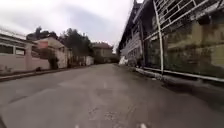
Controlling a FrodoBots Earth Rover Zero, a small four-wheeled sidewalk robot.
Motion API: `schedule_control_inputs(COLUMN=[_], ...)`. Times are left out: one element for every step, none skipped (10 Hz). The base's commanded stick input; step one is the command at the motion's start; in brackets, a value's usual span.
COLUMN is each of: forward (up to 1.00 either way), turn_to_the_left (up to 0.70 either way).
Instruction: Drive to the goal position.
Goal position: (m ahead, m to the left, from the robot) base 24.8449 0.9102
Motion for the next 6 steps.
schedule_control_inputs(forward=[1.0,1.0,1.0,1.0,1.0,1.0], turn_to_the_left=[0.0,0.0,0.0,0.0,0.0,0.0])
